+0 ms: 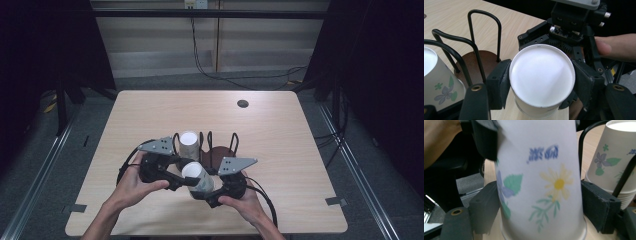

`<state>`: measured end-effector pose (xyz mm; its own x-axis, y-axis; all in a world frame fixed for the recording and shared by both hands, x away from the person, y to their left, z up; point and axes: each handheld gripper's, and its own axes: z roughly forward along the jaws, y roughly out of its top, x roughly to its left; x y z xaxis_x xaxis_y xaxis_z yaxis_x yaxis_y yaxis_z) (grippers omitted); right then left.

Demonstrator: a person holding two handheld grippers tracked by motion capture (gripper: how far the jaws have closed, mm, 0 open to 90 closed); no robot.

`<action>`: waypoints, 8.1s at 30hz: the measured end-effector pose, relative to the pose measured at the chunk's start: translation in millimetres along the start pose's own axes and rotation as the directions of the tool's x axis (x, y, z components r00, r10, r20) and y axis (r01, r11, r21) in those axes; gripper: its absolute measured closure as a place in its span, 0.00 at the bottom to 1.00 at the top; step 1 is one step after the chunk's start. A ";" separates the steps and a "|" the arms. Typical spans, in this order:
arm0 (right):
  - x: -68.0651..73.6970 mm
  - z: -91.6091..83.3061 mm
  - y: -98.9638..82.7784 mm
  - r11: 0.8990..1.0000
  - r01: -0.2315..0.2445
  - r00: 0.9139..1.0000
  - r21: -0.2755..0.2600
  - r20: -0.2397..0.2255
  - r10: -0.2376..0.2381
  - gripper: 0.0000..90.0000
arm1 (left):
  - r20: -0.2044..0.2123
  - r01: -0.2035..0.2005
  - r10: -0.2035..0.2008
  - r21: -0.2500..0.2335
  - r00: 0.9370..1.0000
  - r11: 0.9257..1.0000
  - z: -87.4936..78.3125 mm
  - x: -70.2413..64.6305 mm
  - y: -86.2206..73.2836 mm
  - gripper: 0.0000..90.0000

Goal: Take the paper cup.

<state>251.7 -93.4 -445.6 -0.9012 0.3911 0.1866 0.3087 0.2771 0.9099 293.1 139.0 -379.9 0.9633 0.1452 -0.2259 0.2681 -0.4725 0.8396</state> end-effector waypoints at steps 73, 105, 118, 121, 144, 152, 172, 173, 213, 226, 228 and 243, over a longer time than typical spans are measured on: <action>-16.4 -23.3 5.4 0.960 -0.004 0.998 0.279 0.059 -0.013 0.33 | -0.135 -0.026 0.031 0.037 0.990 0.999 -5.3 10.0 -27.4 0.25; -16.7 -16.3 14.9 0.875 0.042 0.998 0.483 0.012 -0.055 0.33 | -0.108 -0.105 0.125 0.178 0.986 0.978 17.1 0.5 -28.9 0.25; -18.6 -18.5 30.6 0.823 0.078 0.995 0.563 0.013 -0.103 0.34 | -0.104 -0.100 0.125 0.219 0.987 0.971 19.2 3.7 -32.8 0.26; -17.8 -15.5 30.6 0.804 0.086 0.994 0.588 0.005 -0.110 0.33 | -0.099 -0.106 0.131 0.226 0.986 0.968 21.5 3.5 -35.2 0.26; -10.2 5.6 29.5 0.708 0.141 0.988 0.692 -0.050 -0.148 0.33 | -0.081 -0.080 0.108 0.296 0.991 0.952 31.4 1.9 -35.1 0.32; -7.6 13.1 27.4 0.721 0.151 0.987 0.676 -0.070 -0.142 0.34 | -0.031 -0.066 0.079 0.294 0.996 0.954 32.5 4.1 -36.2 0.36; 6.4 24.6 18.9 0.676 0.204 0.978 0.708 -0.121 -0.168 0.35 | 0.048 -0.047 0.033 0.339 0.998 0.940 38.3 6.3 -38.3 0.32; 5.8 24.8 19.3 0.680 0.212 0.977 0.702 -0.127 -0.174 0.35 | 0.036 -0.041 0.031 0.340 0.999 0.939 38.2 6.6 -38.6 0.30; 4.5 20.0 20.3 0.745 0.204 0.978 0.636 -0.173 -0.120 0.29 | 0.105 -0.045 0.012 0.320 0.994 0.946 42.6 -0.9 -38.8 0.40; -8.8 7.3 20.3 0.825 0.158 0.986 0.543 -0.133 -0.101 0.17 | 0.051 -0.023 0.010 0.258 0.999 0.966 27.0 5.0 -38.7 0.40; -10.7 3.3 20.7 0.833 0.147 0.988 0.533 -0.118 -0.099 0.16 | 0.037 -0.017 0.008 0.240 0.999 0.971 24.1 5.6 -38.8 0.40; -21.2 -17.4 17.9 0.894 0.097 0.995 0.438 -0.056 -0.081 0.17 | -0.019 -0.009 0.012 0.148 1.000 0.989 12.7 7.3 -40.7 0.40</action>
<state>271.1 -112.0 -426.8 -0.9388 0.3178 0.1330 0.3216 0.6699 0.6692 289.4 148.2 -422.0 0.9660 0.1564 -0.2061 0.2586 -0.5969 0.7595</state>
